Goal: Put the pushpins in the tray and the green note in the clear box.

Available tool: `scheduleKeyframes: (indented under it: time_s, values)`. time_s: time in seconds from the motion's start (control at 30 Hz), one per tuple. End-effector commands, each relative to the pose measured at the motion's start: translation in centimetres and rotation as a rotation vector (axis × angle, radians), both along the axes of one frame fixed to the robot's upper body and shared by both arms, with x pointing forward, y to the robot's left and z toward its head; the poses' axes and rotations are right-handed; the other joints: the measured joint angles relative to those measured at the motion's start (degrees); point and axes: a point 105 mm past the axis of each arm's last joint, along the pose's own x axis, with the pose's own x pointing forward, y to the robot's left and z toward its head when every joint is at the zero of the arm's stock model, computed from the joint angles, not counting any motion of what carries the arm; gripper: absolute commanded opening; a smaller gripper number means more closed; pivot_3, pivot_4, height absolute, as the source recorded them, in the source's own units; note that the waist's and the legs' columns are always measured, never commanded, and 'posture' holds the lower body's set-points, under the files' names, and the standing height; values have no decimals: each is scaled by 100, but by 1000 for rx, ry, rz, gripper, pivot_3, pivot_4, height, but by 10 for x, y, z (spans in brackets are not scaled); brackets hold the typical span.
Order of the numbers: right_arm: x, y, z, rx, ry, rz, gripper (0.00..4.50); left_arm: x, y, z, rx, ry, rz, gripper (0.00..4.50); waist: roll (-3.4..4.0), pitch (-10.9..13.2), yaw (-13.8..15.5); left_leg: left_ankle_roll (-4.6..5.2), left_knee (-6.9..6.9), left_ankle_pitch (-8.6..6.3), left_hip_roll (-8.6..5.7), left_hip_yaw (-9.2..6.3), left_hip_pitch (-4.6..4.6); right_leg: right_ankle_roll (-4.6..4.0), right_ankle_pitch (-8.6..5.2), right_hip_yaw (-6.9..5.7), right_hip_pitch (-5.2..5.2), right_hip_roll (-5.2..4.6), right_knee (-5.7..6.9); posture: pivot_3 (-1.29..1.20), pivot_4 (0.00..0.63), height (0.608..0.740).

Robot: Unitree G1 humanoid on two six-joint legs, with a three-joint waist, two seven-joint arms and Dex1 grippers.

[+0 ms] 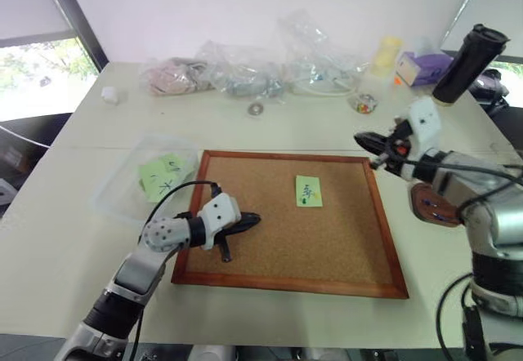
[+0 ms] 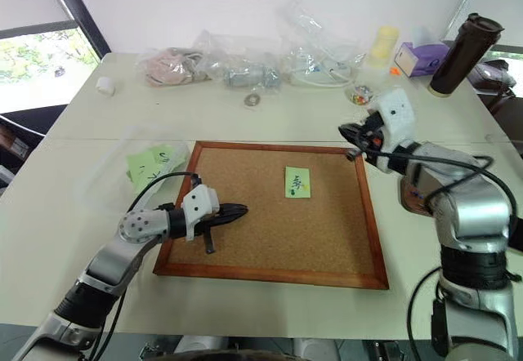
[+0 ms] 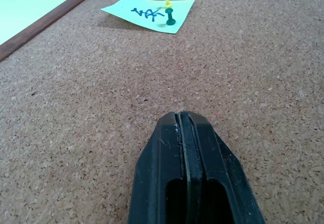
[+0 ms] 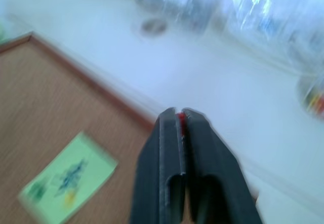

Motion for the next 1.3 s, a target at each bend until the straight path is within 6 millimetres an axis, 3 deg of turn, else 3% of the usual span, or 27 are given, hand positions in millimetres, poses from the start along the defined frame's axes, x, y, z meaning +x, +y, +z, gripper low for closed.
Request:
scheduleKeyframes:
  time_s: [0.03,0.33,0.6,0.7,0.77,0.87,0.93,1.3]
  values:
    - [-17,-43,10,-39,-30,-142,44,-8,7,-29,72,105,14,0,1,0,7,0,0,0,0,1,1,0,0,0,1,0,0,0,150,740]
    - [-40,-117,-25,-114,88,-389,44,-10,5,-33,75,113,-3,0,46,-28,-18,12,0,-6,0,6,14,0,0,2,15,4,-1,0,150,740]
    - [-36,-135,-42,-78,114,-450,44,-11,4,-33,68,107,4,0,51,-31,-18,15,1,-8,0,7,13,0,0,3,15,6,-1,0,150,740]
    - [-35,-138,-46,-73,118,-460,947,-11,4,-32,67,105,4,0,51,-31,-18,15,2,-8,0,7,13,0,0,3,15,6,-1,0,150,740]
    - [-36,-135,-49,-59,128,-447,1803,-11,5,-32,69,105,5,0,51,-31,-18,15,2,-8,0,7,13,0,0,3,15,6,-1,0,150,740]
    - [-37,-135,-54,-46,146,-448,3557,-10,6,-32,72,103,8,0,52,-32,-18,15,2,-8,0,7,13,0,0,3,15,6,-1,0,150,740]
    - [-38,-135,-56,-45,149,-455,4426,-10,6,-31,71,102,8,0,52,-32,-18,15,2,-8,0,7,13,0,0,3,16,6,-2,0,150,740]
    - [-38,-109,-72,205,215,-438,4426,-8,4,-29,68,94,8,0,55,-34,-18,15,2,-8,0,6,12,0,0,4,15,5,-2,0,150,740]
